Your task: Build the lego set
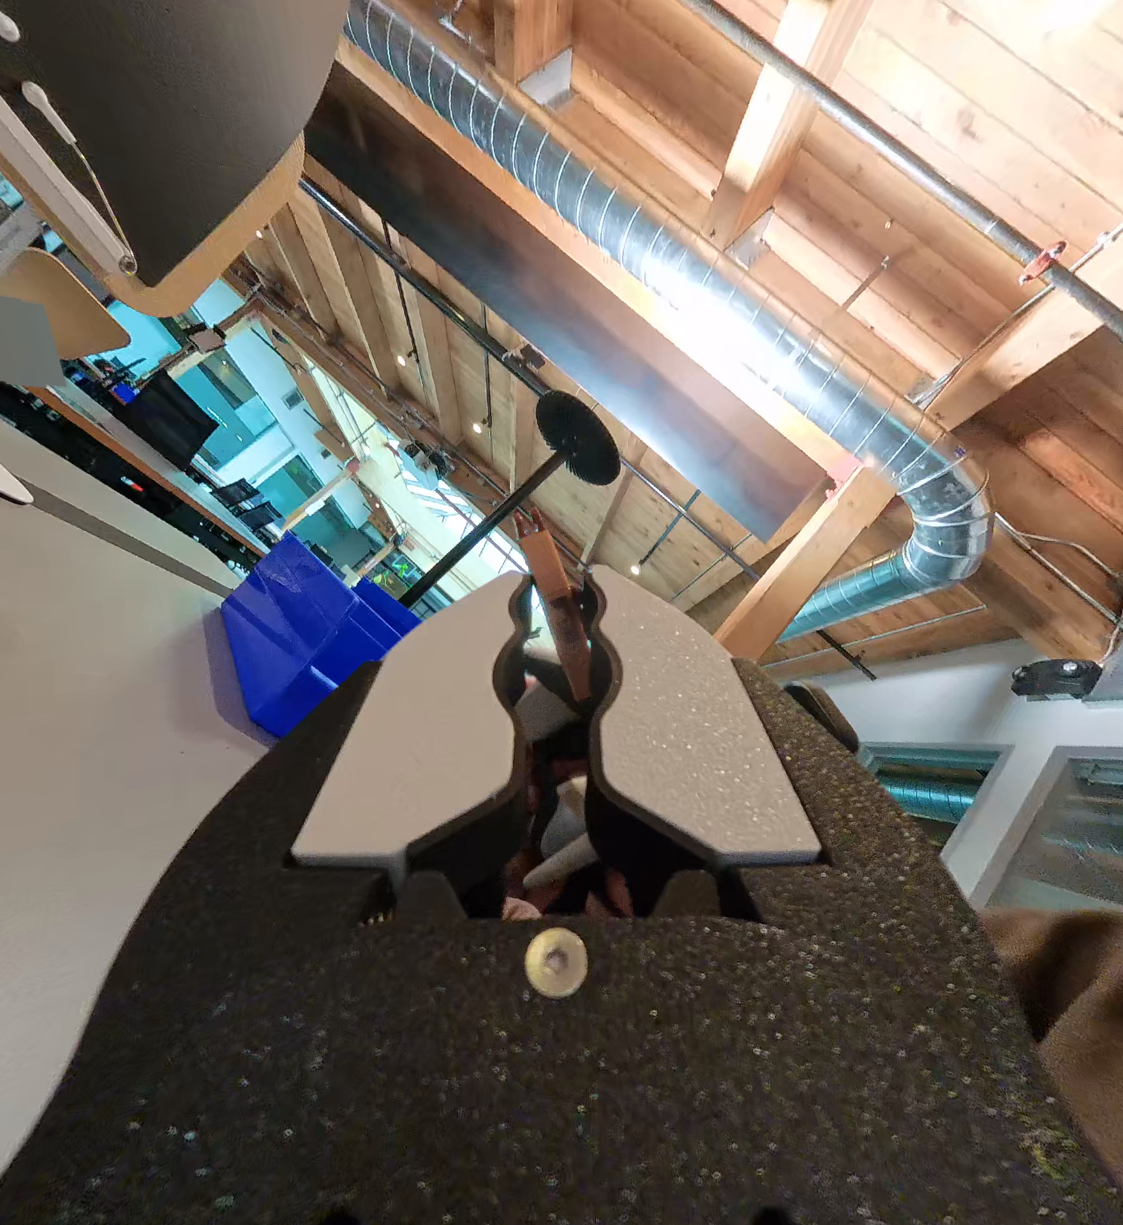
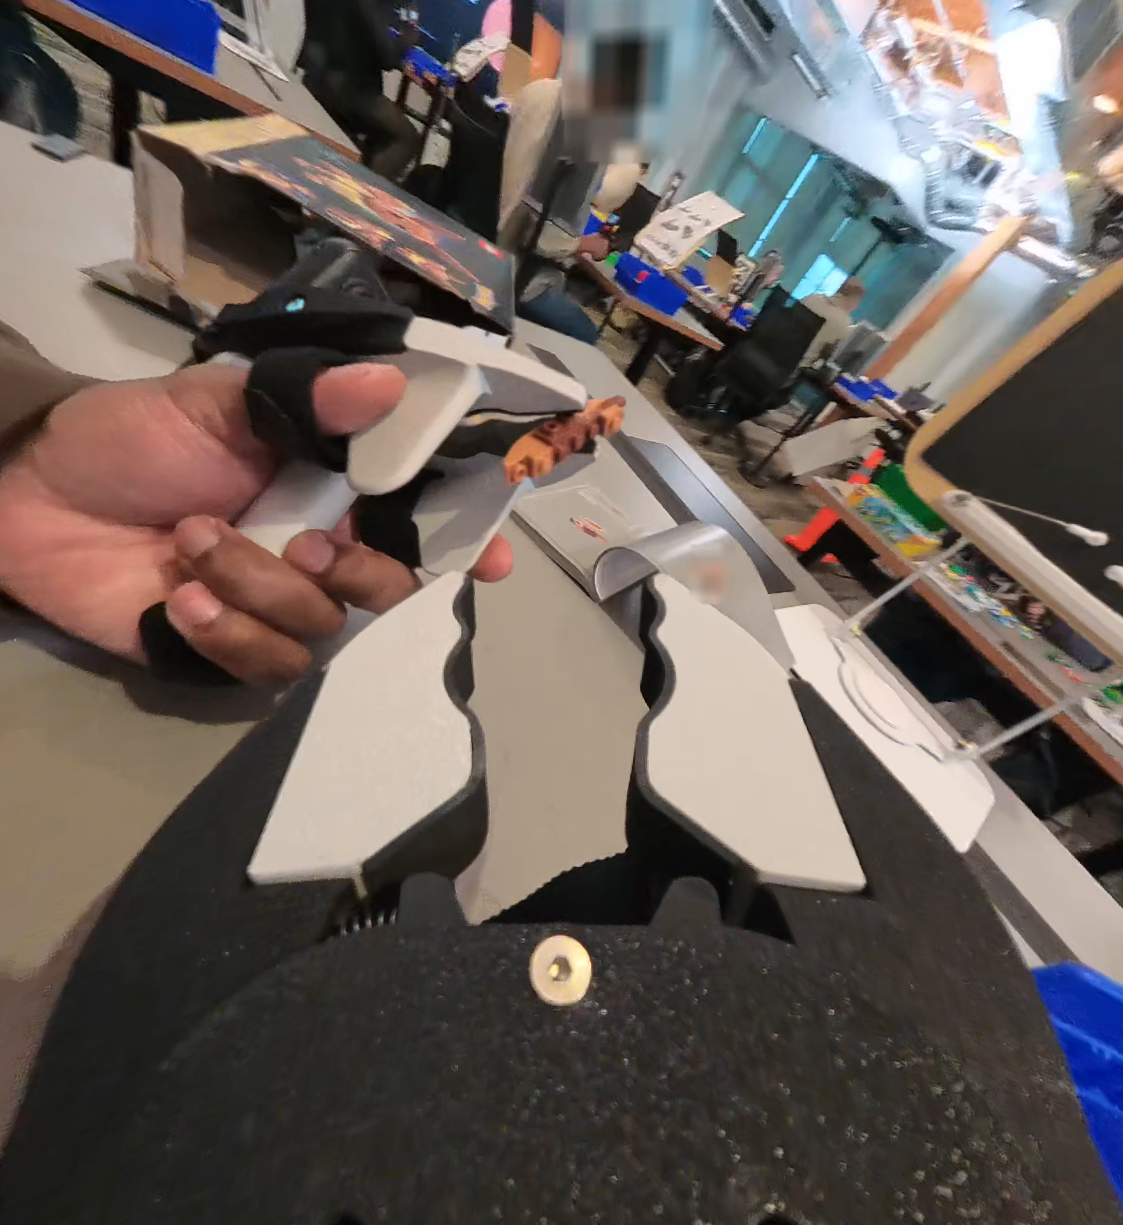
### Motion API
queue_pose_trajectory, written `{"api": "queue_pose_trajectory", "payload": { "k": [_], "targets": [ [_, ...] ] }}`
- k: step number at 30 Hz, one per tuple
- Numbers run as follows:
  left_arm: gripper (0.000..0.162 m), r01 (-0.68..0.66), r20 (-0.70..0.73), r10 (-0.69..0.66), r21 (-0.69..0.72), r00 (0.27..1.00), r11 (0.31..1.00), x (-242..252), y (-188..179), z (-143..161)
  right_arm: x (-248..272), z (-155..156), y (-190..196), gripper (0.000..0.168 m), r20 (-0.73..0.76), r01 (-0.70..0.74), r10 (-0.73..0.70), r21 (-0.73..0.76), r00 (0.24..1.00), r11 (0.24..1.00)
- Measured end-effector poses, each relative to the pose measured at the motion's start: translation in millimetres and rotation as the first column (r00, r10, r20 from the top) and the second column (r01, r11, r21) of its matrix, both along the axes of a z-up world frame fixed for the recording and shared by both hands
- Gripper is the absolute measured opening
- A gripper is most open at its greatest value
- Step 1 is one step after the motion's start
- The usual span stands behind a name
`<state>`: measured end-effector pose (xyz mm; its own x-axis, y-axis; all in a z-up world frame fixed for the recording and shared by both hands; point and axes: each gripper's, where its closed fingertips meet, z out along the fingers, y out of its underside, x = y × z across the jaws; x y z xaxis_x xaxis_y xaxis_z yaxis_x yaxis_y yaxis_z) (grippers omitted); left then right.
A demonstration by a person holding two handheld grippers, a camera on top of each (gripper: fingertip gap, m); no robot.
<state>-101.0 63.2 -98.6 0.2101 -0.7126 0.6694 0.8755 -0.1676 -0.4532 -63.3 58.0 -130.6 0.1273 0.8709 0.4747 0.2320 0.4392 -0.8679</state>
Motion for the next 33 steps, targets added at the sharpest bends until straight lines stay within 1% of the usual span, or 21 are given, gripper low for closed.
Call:
{"api": "queue_pose_trajectory", "payload": {
  "k": [2,5,7,10,11,12,14,17,21,26,29,33],
  "targets": [
    [0.014,-0.005,0.007,0.005,0.001,1.0,1.0,9.9,2.7,-2.1,-1.9,-4.1,-2.5,0.047,-0.005,0.029,-0.029,0.028,1.0,0.999],
    [0.014,0.013,-0.008,-0.013,0.006,1.0,1.0,29.2,5.3,-2.8,-1.4,4.9,2.7,0.042,-0.06,0.073,-0.071,0.036,0.996,0.997],
    [0.014,0.028,-0.025,-0.028,0.014,0.999,1.0,39.3,5.3,-2.3,0.7,7.7,2.8,0.036,-0.087,0.053,-0.052,0.01,0.995,0.999],
    [0.014,0.042,-0.052,-0.041,0.02,0.998,0.999,46.9,5.0,-2.6,5.5,9.4,6.5,0.031,-0.111,0.061,-0.057,0.03,0.992,0.998],
    [0.014,0.041,-0.054,-0.04,0.022,0.998,0.999,46.7,4.8,-2.6,7.0,10.8,6.8,0.027,-0.123,0.063,-0.057,0.046,0.991,0.997],
    [0.013,0.042,-0.056,-0.04,0.021,0.998,0.999,46.4,4.7,-2.8,8.8,12.3,7.3,0.02,-0.132,0.071,-0.061,0.073,0.989,0.995],
    [0.012,0.049,-0.063,-0.048,0.021,0.997,0.999,46.8,4.1,-2.9,12.4,15.7,6.4,0.012,-0.146,0.08,-0.057,0.157,0.988,0.984],
    [0.012,0.058,-0.102,-0.055,0.025,0.993,0.998,50.8,2.9,-3.1,15.2,14.4,5.9,0.011,-0.138,0.078,-0.046,0.235,0.989,0.969],
    [0.013,0.081,-0.166,-0.077,0.022,0.983,0.996,55.7,1.7,-4.4,19.4,17.1,6.7,0.011,-0.148,0.058,-0.022,0.244,0.989,0.968],
    [0.015,0.107,-0.294,-0.097,0.016,0.951,0.994,62.1,-1.9,-8.4,25.4,17.8,11.2,0.011,-0.138,0.036,-0.002,0.242,0.99,0.97],
    [0.015,0.111,-0.359,-0.103,0.003,0.928,0.994,67.0,-2.2,-12.8,27.8,15.9,8.7,0.011,-0.122,0.021,0.015,0.288,0.992,0.957],
    [0.017,0.143,-0.404,-0.133,-0.006,0.905,0.99,76.4,-4.1,-15.9,28.4,16.0,5.9,0.011,-0.108,0.013,0.024,0.327,0.994,0.945]
  ]
}}
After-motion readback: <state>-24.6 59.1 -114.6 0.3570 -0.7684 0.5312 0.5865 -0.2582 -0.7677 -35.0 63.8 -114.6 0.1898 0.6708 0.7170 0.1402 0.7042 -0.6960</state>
